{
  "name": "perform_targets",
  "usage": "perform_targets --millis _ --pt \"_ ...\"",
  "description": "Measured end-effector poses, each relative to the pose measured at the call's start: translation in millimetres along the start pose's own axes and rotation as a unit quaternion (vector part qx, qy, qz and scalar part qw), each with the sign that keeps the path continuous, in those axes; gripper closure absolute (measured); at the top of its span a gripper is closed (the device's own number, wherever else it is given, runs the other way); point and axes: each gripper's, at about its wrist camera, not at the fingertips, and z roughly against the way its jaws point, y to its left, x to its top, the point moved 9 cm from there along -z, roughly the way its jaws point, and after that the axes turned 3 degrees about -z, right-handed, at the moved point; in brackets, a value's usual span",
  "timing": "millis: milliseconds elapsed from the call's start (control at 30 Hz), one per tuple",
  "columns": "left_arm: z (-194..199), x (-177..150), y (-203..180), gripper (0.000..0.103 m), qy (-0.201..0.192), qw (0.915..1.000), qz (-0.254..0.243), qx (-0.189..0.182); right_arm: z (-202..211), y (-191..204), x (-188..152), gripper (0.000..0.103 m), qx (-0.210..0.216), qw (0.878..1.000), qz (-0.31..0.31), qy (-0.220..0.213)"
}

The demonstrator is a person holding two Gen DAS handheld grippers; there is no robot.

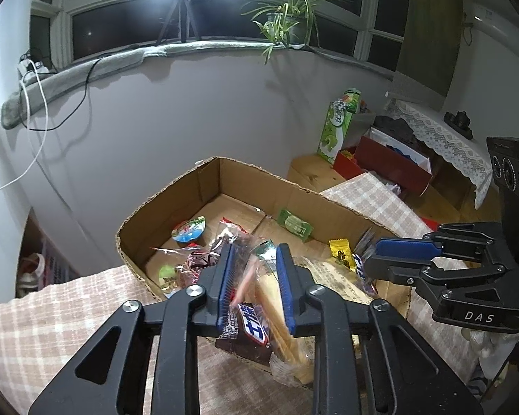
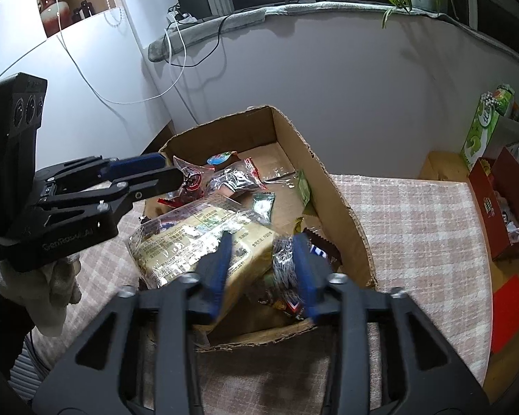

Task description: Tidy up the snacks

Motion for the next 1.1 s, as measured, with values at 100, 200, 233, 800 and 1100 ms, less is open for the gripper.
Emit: perform_targets --millis 100,200,233,800,1100 --pt "1 1 2 0.049 -0.003 1.0 0.001 0.008 3 -1 1 0.045 -0.004 1.0 0.004 -0.004" --pt "4 2 3 0.043 -0.008 0.9999 0.002 0.01 6 -2 2 0.023 -0.016 1.0 0.013 -0.01" --pt "4 2 3 0.042 -0.008 0.9999 0.002 0.011 8 -2 2 0.018 -0.018 1.0 0.015 -0.014" --pt "9 1 0 0.029 -0.006 0.9998 0.005 0.02 15 -4 0 0.018 -0.035 0.999 0.019 -0.015" --pt "13 1 -2 0.028 -0.008 0.9998 0.006 0.019 23 -1 0 0.018 -0.039 0.999 0.02 -0.02"
